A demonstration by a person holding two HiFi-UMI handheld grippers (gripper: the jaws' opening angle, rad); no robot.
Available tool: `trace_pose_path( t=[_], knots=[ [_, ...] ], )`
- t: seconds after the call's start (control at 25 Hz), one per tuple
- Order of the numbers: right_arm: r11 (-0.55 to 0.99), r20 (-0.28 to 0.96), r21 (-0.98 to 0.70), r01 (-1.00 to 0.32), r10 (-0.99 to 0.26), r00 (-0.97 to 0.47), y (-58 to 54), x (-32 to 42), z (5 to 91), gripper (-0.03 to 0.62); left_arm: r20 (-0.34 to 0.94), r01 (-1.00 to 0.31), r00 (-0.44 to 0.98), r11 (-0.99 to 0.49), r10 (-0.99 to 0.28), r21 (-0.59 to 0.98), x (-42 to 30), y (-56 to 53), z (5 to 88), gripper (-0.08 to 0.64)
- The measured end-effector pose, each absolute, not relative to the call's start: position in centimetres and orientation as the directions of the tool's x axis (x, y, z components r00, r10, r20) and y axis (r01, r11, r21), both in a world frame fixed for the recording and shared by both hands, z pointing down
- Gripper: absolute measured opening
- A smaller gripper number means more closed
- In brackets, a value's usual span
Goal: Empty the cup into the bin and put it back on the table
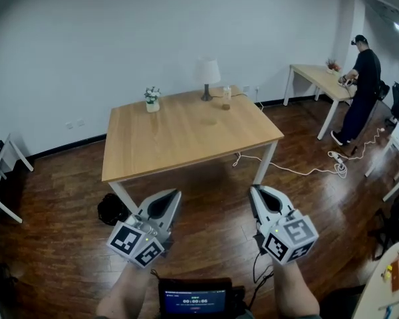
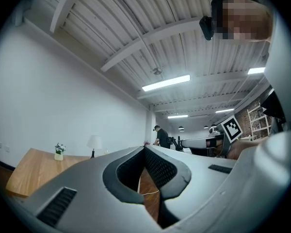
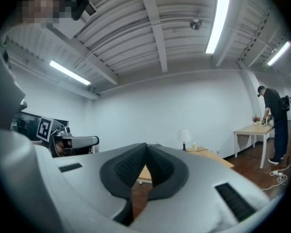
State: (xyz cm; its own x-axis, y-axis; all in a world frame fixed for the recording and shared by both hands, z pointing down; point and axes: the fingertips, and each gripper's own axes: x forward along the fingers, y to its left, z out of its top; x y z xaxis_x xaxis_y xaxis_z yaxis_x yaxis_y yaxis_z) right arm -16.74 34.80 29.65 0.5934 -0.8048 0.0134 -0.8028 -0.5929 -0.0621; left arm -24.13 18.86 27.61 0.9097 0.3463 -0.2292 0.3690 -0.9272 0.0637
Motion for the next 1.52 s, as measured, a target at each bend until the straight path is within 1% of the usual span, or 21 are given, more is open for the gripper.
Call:
trace_pose_path(
  t=[0.4,0.56,0.64,0.72,0.76,0.92,1.0,1.24,1.52],
  knots=[
    [-0.583,0.021,-0.098,-0.807,-0.811,0.584,36.1,-11.5,30.4,0.002,-0.229,0.366,0.911,-0.928,0.343,0.067,-19.1,20.2,28.0,-0.005],
    [-0.577,0.021,-0.084,-0.813,-0.816,0.577,36.3,-10.0,30.5,0.002,-0.211,0.364,0.913,-0.931,0.350,0.028,-17.1,21.0,28.3,-0.005],
    [-0.581,0.024,-0.087,-0.809,-0.813,0.581,36.4,-9.1,30.8,0.002,-0.222,0.394,0.899,-0.918,0.378,0.031,-16.4,21.5,28.3,-0.005],
    [-0.592,0.024,-0.093,-0.801,-0.805,0.592,36.5,-8.1,31.0,0.002,-0.266,0.433,0.876,-0.899,0.403,0.066,-15.7,21.4,27.9,-0.005],
    [-0.597,0.023,-0.096,-0.797,-0.802,0.597,36.5,-7.6,31.0,0.002,-0.275,0.437,0.873,-0.897,0.403,0.074,-15.3,21.2,27.8,-0.005],
    [-0.597,0.012,-0.099,-0.796,-0.800,0.599,36.1,-5.8,31.0,0.002,-0.239,0.408,0.892,-0.911,0.384,0.062,-12.8,20.4,28.3,-0.005],
    [-0.598,0.003,-0.091,-0.796,-0.800,0.601,35.8,-4.7,30.6,0.002,-0.242,0.403,0.894,-0.913,0.377,0.066,-11.7,19.8,28.3,-0.003],
    [-0.612,0.012,-0.087,-0.786,-0.790,0.613,33.9,-0.6,30.2,0.002,-0.234,0.392,0.900,-0.918,0.369,0.058,-8.1,17.3,27.9,-0.005],
    [-0.619,0.023,-0.083,-0.781,-0.785,0.620,30.9,3.7,30.5,0.002,-0.236,0.413,0.890,-0.909,0.391,0.051,-3.8,14.1,27.3,-0.004]
  ],
)
